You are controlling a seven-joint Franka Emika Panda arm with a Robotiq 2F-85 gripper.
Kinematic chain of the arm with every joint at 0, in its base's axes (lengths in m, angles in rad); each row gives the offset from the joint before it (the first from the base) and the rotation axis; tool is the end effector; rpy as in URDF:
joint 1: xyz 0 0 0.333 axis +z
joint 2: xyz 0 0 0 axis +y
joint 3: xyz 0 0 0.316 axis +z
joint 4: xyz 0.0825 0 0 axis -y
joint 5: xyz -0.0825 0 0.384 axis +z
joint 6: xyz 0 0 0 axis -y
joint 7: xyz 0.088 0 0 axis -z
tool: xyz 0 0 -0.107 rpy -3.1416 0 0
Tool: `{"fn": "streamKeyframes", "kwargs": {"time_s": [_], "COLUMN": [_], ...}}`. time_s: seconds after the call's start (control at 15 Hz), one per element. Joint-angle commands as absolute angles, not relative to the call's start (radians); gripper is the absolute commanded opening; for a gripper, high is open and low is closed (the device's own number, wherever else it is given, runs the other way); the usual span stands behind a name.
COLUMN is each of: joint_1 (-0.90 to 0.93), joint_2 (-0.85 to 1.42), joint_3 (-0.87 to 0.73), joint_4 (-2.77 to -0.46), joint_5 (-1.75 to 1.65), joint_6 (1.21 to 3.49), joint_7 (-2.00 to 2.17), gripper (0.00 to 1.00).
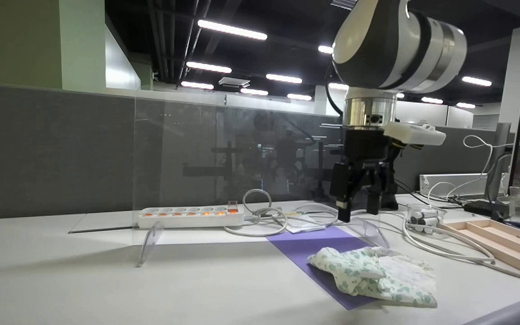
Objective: Hang the fabric on the glass panel
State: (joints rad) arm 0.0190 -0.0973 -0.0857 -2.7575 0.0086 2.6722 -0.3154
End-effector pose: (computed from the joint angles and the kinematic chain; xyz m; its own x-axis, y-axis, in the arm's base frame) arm 0.3907 -0.0255 0.2473 0.9709 0.2390 0.0148 0.2391 -0.9710 -0.0081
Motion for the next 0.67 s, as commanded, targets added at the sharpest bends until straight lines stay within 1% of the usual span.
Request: {"fn": "streamKeyframes", "kwargs": {"time_s": [0.0, 0.6], "joint_1": [0.01, -0.038], "joint_2": [0.004, 0.177], "joint_3": [-0.071, -0.061], "joint_4": [-2.732, -2.699], "joint_5": [0.014, -0.036], "joint_6": [2.69, 2.707], "joint_7": [-0.339, -0.319], "gripper": [1.0, 1.0]}}
